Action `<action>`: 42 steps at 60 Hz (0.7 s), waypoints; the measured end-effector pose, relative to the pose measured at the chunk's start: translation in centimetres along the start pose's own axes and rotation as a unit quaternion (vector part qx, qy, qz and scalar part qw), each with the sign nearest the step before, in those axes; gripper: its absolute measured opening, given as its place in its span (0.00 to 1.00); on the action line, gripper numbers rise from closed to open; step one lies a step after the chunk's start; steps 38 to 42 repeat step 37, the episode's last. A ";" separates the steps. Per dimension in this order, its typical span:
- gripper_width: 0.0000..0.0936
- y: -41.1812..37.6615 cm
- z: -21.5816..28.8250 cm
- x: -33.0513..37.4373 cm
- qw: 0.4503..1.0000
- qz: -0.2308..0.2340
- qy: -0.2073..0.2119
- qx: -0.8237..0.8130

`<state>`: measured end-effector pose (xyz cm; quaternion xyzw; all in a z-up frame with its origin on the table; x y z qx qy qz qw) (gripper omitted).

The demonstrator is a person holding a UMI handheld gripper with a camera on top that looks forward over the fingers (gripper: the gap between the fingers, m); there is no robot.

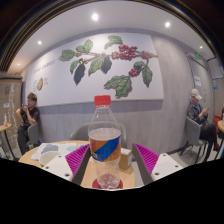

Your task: Pour water

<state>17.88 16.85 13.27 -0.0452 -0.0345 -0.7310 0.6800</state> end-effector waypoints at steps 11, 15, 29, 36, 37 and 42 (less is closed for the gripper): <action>0.90 -0.5 0.1 8.8 0.998 0.055 -0.007 -0.041; 0.91 -1.1 0.2 12.7 0.996 0.079 -0.008 -0.046; 0.91 -1.8 -3.1 23.1 0.992 0.118 -0.026 -0.037; 0.91 -1.3 -4.7 24.9 0.993 0.115 -0.021 -0.014; 0.91 -1.3 -4.8 25.0 0.993 0.114 -0.019 -0.012; 0.91 -1.3 -4.8 25.0 0.993 0.114 -0.019 -0.012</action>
Point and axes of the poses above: the point between the fingertips, and its own axes, seen from behind it with the camera up: y to the right, z up, x backward, against the way the camera looks, the point moved 1 cm from there along x, backward, against the way the camera looks, and after that the axes turned 11 degrees about -z, right-handed, at the moved point
